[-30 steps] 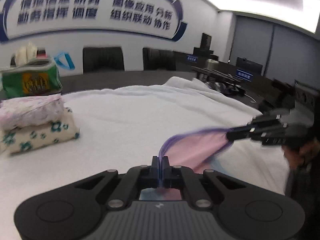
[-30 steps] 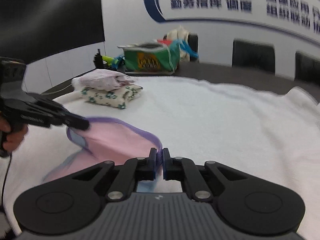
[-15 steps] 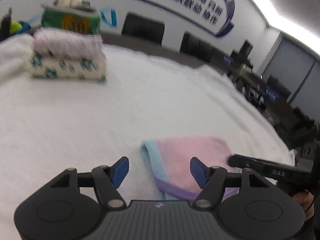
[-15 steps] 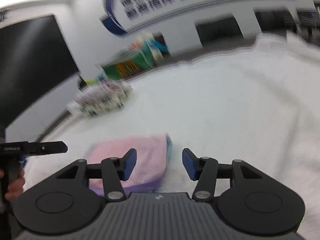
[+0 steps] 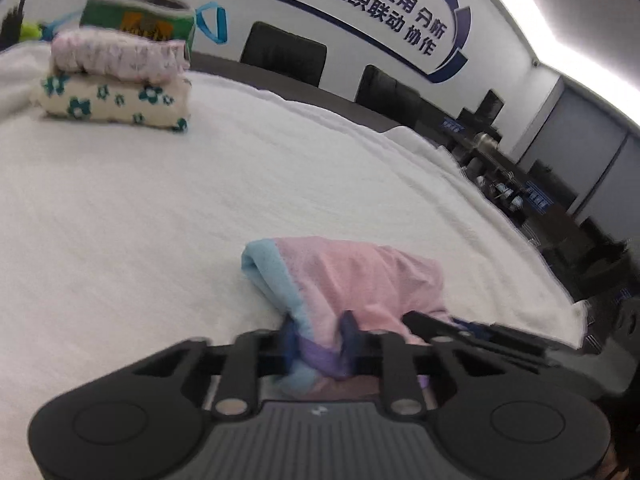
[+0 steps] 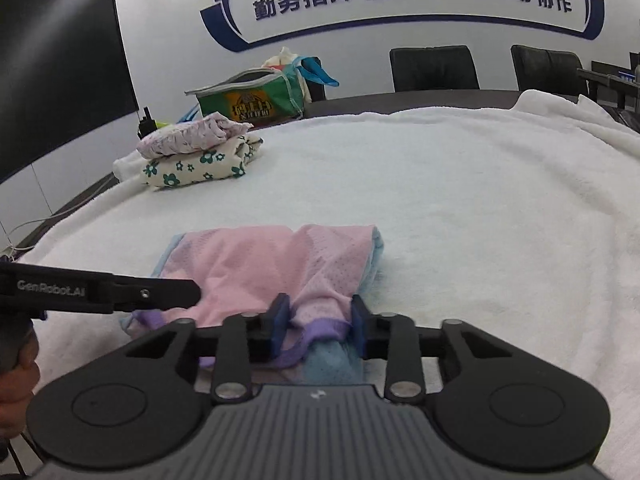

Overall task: Fold clothes
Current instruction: 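Grasp the folded garment with both grippers and carry it onto the clothes stack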

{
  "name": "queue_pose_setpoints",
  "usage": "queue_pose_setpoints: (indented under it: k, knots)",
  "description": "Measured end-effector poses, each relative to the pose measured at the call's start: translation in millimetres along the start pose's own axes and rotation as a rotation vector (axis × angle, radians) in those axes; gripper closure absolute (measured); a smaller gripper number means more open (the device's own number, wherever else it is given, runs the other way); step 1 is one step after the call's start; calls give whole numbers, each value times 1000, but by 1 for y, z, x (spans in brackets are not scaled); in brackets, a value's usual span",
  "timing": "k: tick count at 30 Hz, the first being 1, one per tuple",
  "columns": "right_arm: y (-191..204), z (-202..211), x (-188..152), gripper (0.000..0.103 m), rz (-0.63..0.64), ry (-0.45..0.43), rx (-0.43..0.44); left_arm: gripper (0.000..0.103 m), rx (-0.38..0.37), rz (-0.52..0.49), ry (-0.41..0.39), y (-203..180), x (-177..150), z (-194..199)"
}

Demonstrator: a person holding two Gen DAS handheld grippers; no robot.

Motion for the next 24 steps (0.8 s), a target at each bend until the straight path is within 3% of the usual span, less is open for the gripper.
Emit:
queue_pose_setpoints:
  k: [5, 11, 17, 24]
  knots:
    - [14, 7, 9, 90, 31, -36, 1, 91, -1, -45, -68, -3, 10, 17]
    - [40, 18, 48, 90, 79, -122, 57, 92, 0, -76, -185, 5, 46, 56]
    - [72, -1, 113, 90, 140, -195, 133, 92, 28, -87, -287, 37, 126, 91]
    - [111, -80, 215, 90, 183, -229, 199, 91, 131, -88, -295, 95, 227, 83]
Point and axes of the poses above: each gripper's, at about its wrist camera, not at the fingertips, and z roughly against the way its jaws point, y to its left, x to its top, the point moved 3 cm from there along -z, roughly the way its jaws point, and after that the axes turned 9 degrees about x, right-handed, at the moved point
